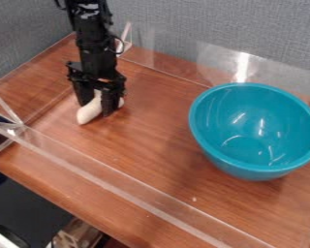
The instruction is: Put the mushroom in the blue bowl
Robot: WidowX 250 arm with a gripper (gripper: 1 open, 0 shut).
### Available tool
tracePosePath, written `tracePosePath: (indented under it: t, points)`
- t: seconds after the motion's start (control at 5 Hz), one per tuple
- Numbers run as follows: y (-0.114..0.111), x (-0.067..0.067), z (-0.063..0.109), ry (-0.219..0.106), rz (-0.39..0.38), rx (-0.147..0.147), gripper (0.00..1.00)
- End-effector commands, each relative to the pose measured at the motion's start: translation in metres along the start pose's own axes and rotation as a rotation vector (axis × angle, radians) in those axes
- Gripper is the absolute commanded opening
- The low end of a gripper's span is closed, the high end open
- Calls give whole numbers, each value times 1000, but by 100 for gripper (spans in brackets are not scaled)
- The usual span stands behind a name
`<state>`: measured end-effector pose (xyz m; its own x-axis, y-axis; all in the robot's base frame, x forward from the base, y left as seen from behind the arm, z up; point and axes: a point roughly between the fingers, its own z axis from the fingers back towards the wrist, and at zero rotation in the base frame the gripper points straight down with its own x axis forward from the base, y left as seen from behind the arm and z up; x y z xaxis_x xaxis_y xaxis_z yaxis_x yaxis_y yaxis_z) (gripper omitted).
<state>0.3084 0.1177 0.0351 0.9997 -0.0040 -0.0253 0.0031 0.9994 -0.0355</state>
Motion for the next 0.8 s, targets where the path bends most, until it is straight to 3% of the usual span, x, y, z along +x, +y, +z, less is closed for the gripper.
tracePosePath:
  t: [0.0, 0.4, 0.6]
  points:
    - [-2, 10, 23, -73, -21, 29, 0]
    - [-6, 6, 48, -105, -32, 30, 0]
    - [-13, 1, 88, -173, -35, 41, 0]
